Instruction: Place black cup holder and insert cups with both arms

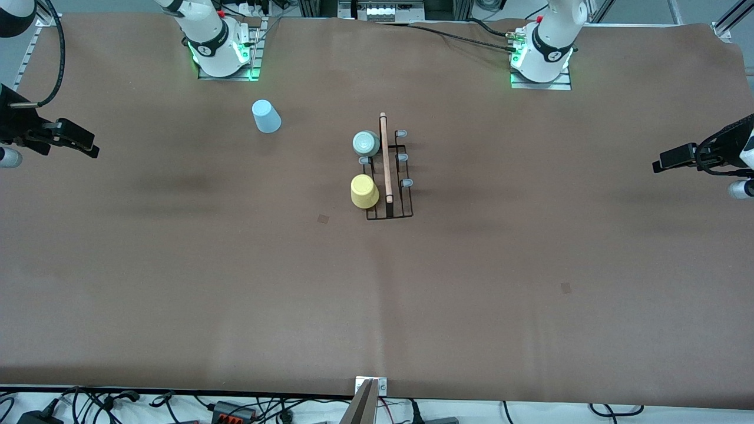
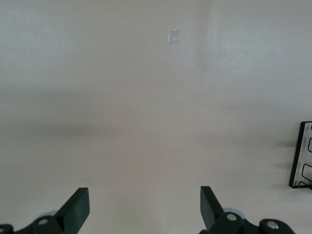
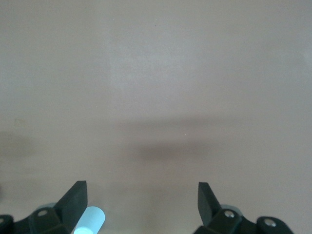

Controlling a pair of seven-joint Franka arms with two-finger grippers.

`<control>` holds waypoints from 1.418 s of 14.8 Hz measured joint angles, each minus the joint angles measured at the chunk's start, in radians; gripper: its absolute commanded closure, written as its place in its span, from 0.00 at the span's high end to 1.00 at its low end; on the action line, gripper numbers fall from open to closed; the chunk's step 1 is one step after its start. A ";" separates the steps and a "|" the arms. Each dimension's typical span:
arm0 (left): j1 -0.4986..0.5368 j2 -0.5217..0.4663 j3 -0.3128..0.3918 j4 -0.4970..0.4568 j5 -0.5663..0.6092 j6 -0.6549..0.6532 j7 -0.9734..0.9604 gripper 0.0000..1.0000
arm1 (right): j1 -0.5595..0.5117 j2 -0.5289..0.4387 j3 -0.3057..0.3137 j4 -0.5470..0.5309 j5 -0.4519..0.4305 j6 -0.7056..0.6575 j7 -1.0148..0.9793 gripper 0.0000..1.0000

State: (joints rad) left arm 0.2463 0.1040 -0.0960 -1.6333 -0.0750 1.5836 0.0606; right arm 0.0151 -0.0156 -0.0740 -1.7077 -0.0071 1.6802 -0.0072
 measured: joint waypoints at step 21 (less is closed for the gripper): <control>-0.005 -0.017 -0.117 0.018 0.054 0.000 -0.137 1.00 | 0.000 -0.001 0.001 0.000 0.000 0.007 0.000 1.00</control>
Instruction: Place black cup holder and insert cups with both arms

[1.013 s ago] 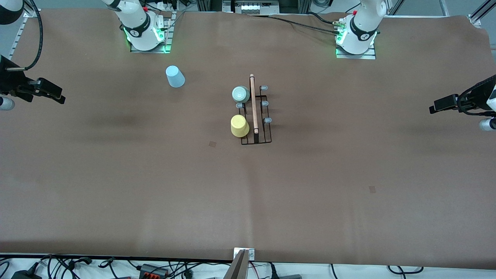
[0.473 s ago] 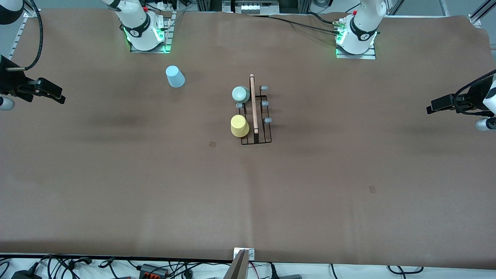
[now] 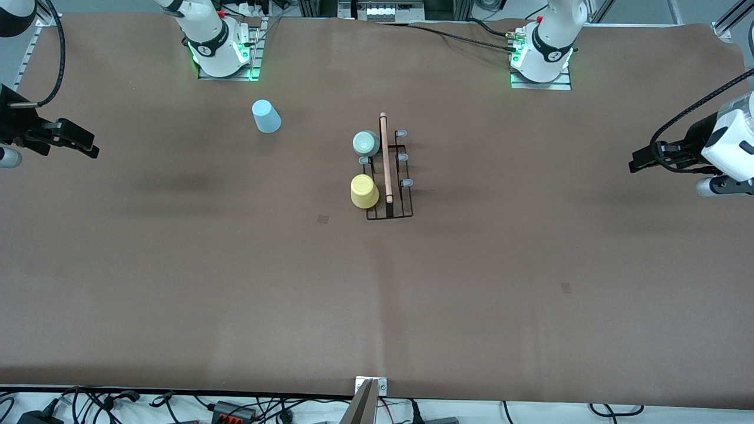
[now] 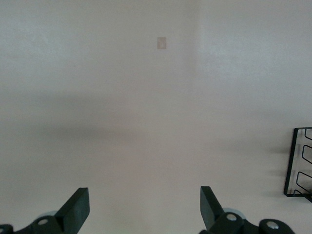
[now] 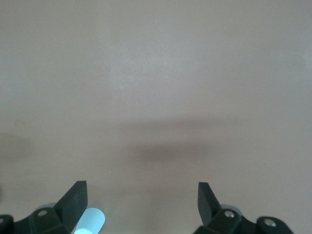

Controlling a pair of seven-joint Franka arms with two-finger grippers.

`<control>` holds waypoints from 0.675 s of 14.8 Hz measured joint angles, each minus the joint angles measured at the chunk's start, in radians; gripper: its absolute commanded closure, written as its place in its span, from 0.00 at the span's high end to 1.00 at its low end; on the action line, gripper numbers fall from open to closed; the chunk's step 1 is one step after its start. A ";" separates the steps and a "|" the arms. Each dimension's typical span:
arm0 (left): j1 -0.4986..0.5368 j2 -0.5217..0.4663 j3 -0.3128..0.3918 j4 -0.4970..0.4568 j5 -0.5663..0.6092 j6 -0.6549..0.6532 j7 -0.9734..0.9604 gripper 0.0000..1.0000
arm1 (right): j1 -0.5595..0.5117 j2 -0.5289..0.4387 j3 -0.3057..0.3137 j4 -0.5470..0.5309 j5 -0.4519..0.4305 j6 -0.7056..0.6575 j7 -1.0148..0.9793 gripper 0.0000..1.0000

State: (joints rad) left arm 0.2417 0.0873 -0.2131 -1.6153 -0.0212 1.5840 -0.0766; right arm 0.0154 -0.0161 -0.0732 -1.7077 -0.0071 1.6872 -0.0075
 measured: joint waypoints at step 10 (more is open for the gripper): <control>-0.218 -0.013 0.219 0.000 0.010 -0.003 0.000 1.00 | 0.000 0.000 0.000 0.000 0.000 0.003 0.000 1.00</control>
